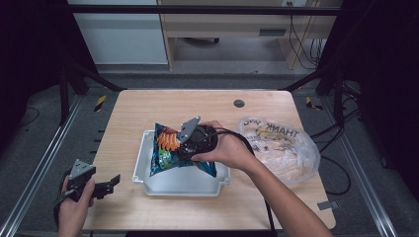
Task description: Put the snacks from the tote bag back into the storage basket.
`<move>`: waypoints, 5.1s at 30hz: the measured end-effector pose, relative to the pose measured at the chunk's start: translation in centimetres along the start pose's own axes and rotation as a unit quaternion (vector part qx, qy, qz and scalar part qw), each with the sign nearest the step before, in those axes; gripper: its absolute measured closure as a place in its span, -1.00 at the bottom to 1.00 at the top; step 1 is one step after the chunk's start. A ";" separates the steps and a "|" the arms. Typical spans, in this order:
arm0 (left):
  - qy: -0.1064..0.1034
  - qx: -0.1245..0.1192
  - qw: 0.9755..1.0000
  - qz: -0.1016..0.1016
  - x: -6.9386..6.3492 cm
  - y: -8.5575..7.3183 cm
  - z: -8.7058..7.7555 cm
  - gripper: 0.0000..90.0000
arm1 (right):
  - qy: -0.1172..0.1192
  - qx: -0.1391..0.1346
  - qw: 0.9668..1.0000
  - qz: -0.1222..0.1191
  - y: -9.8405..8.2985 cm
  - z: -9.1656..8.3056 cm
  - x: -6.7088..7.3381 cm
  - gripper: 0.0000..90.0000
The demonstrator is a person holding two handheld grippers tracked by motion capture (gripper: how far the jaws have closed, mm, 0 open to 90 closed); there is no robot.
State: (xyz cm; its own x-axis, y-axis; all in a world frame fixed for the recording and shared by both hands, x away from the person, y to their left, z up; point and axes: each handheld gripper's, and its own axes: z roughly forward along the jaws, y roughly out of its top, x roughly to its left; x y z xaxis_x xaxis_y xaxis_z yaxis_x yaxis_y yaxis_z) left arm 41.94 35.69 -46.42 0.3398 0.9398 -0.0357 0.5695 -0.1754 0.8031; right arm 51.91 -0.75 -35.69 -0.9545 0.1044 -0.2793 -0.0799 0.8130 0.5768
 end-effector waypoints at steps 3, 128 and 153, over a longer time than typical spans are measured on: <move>0.000 -0.001 1.000 0.000 0.0 0.0 0.0 -0.95 | 0.003 0.001 1.000 0.001 0.0 0.4 0.0 -0.08; -0.005 0.000 1.000 0.002 -0.2 0.1 0.2 -0.94 | 0.048 0.046 0.997 0.045 -2.1 6.6 1.1 -0.64; -0.004 0.003 1.000 0.004 -0.2 0.1 0.2 -0.94 | 0.008 -0.008 0.996 0.088 -2.6 2.2 0.8 -0.80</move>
State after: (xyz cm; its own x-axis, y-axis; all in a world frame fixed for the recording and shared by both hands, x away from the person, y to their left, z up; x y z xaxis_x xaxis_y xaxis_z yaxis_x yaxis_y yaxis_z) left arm 42.08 35.43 -46.47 0.3504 0.9360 -0.0337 0.5704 -0.1847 0.8003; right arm 52.03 -1.52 -39.13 -0.9586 0.2356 -0.1599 0.0851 0.7730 0.6287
